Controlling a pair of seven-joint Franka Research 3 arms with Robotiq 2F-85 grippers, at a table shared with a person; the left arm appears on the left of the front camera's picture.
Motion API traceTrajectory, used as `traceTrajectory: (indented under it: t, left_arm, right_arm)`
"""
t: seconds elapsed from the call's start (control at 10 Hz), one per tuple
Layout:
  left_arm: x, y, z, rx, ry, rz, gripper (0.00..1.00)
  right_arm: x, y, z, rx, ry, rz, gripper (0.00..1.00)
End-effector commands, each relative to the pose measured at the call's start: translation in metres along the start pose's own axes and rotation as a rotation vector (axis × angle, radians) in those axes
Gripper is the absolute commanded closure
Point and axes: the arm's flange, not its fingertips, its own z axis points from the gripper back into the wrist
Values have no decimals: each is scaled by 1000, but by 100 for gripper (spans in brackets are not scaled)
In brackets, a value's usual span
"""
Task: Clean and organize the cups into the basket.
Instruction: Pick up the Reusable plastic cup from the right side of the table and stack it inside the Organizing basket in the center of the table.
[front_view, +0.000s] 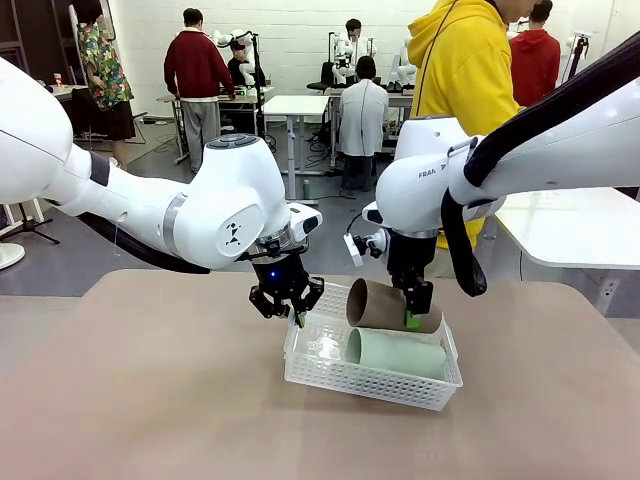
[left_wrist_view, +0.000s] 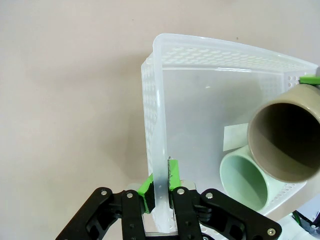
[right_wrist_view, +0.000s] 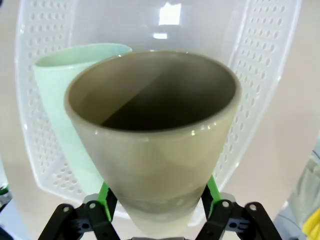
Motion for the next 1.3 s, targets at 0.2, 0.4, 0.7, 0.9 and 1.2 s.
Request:
traceTrajectory:
  t: [0.2,0.4,0.7,0.9,1.2]
  left_arm:
    - [0,-1,1,-3,-1,-6,100]
    - [0,-1,1,-3,-1,-6,100]
    - [0,-1,1,-3,-1,-6,100]
    - [0,-1,1,-3,-1,-6,100]
    - [0,-1,1,-3,-1,-6,100]
  right_arm:
    - [-4,-5,-5,-5,25,-44,19]
    - [-4,1,-1,-22,21,-29,0]
    - [-2,5,4,-29,23,-22,0]
    - [-2,8,6,-33,24,-13,0]
    - [-51,101,86,-95,7,-19,0]
